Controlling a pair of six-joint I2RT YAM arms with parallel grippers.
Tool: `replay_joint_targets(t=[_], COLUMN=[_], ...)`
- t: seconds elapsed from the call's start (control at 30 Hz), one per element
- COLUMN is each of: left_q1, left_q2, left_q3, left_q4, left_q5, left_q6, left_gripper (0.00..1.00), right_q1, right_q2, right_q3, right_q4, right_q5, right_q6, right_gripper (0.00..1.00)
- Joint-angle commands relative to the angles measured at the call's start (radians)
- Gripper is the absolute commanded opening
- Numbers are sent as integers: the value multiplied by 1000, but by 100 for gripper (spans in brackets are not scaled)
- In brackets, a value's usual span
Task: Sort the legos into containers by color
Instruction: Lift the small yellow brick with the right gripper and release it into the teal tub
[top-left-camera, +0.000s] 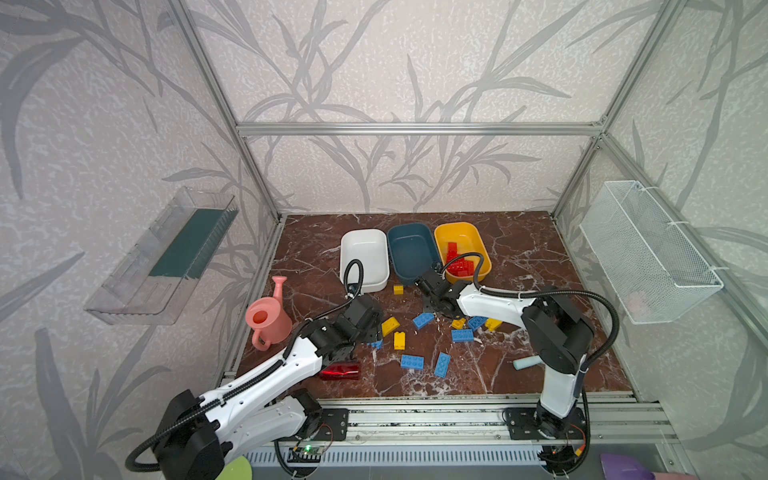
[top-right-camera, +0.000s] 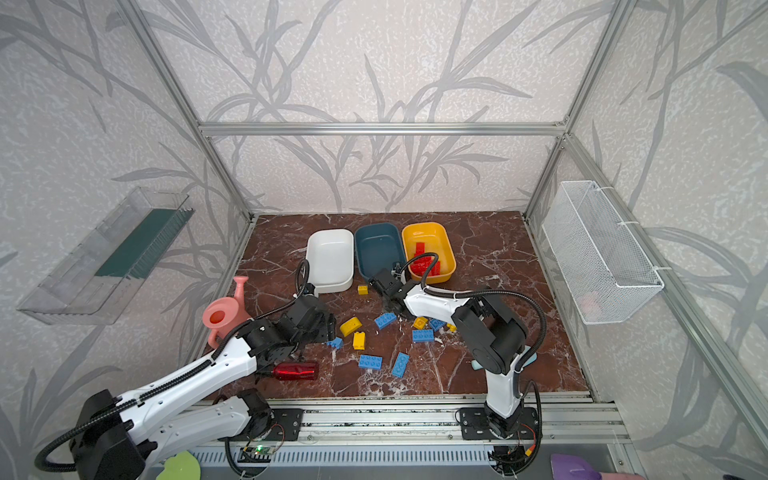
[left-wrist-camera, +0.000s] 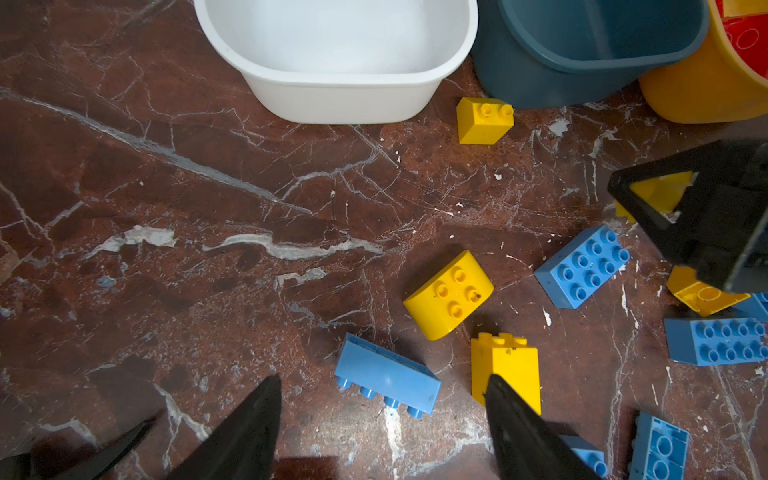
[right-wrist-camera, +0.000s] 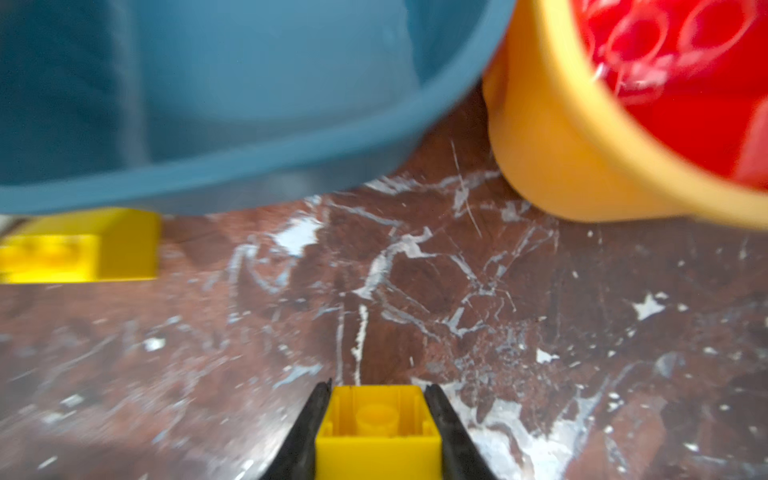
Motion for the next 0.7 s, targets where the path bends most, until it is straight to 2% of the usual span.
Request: replay_joint_targets(t=[0.0,0.13,0.33,0.67], left_q1=[0,0,-3,-9], left_q2=[-33,-46,-71,-114], left_q3=[9,11,-3,-23], left_q4=[-38,-65,-97,-142], left_q5=[-2,14,20,-4], left_q6=[-6,-4,-5,-45], left_gripper=[77,77,78,78], right_q1=[-2,-27,-88,-165], right_q2=[-71,-48,65,397], right_q3=[50,164,385,803], right_q4=[11,-24,-56,-185], right_q5=[-41,-118,-229,-349], right_q6=[-105,-189,-292,-335], right_gripper=[23,23,23,23])
